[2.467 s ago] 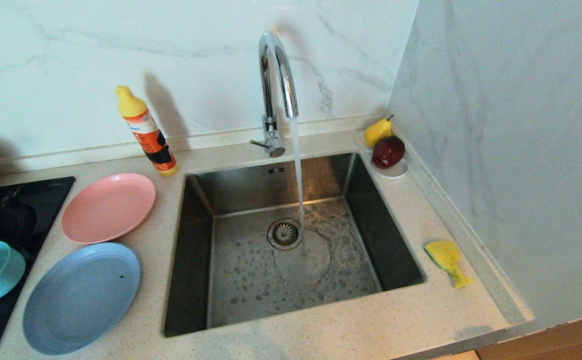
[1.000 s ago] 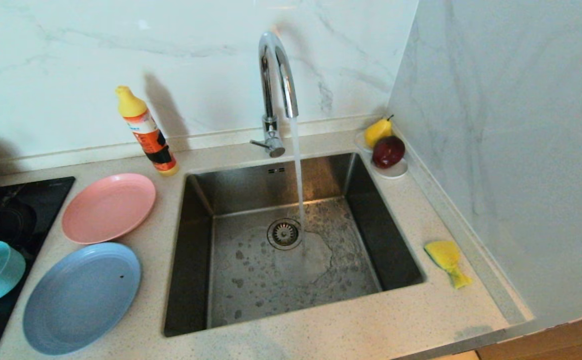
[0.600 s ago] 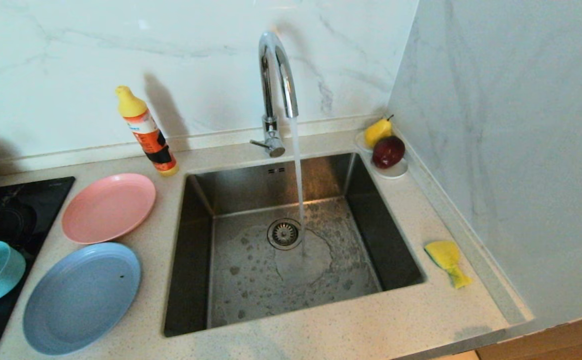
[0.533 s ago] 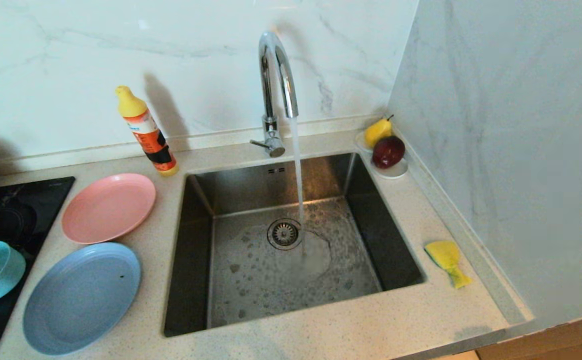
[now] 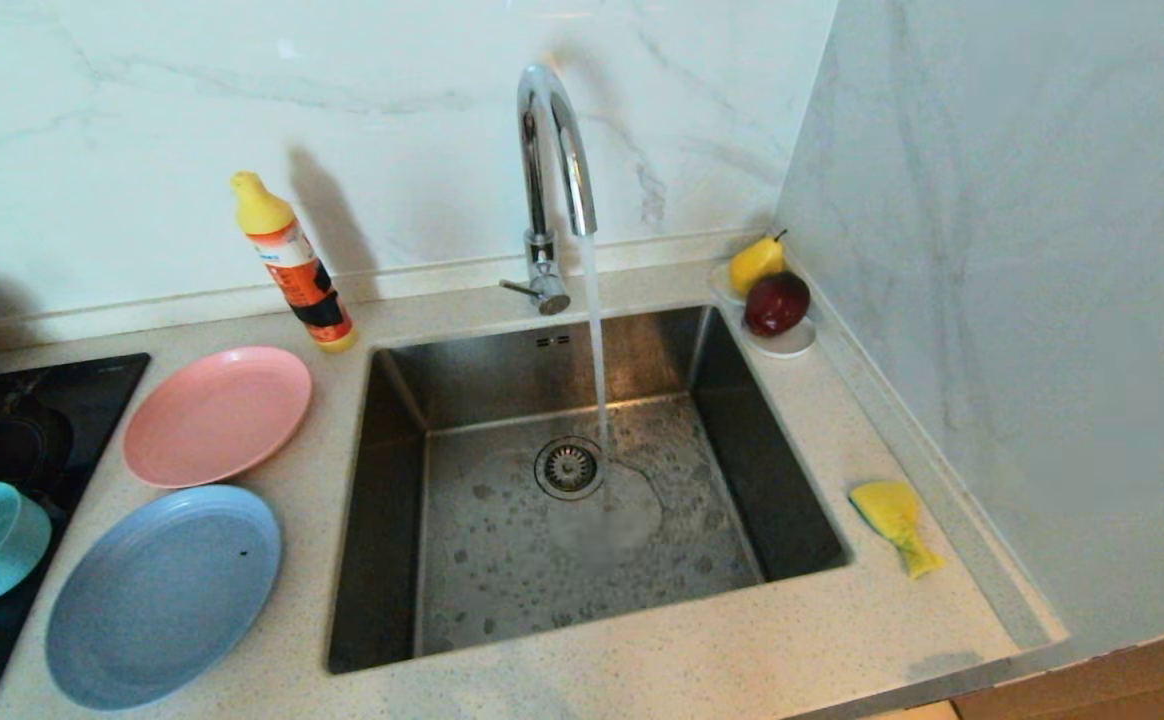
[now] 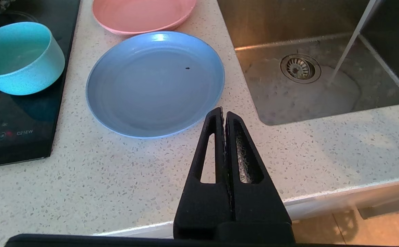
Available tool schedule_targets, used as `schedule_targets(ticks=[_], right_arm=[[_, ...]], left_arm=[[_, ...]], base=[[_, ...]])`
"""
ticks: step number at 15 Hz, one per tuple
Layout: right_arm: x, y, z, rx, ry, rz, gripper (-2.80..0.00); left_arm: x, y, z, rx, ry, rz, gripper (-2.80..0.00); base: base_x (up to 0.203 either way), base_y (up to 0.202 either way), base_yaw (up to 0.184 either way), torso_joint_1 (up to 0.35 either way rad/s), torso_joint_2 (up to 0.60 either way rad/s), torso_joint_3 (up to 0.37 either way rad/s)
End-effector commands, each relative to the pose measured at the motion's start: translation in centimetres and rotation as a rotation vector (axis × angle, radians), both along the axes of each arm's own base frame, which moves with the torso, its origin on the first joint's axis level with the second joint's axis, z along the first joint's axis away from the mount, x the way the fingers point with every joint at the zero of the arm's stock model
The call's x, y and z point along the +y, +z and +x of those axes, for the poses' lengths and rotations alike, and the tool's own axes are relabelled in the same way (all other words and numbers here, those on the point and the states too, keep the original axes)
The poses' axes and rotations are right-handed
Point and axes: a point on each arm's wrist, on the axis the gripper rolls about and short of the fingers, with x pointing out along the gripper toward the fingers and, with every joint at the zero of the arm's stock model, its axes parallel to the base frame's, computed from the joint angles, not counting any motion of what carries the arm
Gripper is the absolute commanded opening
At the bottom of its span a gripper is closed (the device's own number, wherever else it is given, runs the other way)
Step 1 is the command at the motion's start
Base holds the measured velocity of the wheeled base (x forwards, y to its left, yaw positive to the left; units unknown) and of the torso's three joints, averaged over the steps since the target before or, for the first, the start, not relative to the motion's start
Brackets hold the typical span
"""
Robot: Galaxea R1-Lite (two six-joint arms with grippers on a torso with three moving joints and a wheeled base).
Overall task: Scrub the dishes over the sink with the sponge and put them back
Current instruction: Pick up a bowl and the sponge
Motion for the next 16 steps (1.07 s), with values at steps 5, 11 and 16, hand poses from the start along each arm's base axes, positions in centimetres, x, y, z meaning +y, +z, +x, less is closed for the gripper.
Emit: schedule_targets(ticks=[5,11,16], right_arm=[[0.0,0.0,0.0,-0.004,-0.002,0.025,-2.8],[0.0,3.7,-1.5,-0.094,-0.011,0.073,-2.8],[0.0,6.9,-3.6,-0.156,0.012,0.085,-2.8]], left_arm=[[0.0,-0.5,0.2,0.021,0.001,0.0,-2.8],[0.0,-0.5,0.2,0.021,0.0,0.0,-2.8],[0.0,-0.5,0.2,0.021,0.001,0.0,-2.8]], base=[[0.0,0.0,0.0,0.0,0.0,0.0],[0.0,0.0,0.0,0.0,0.0,0.0],[0.0,0.0,0.0,0.0,0.0,0.0]])
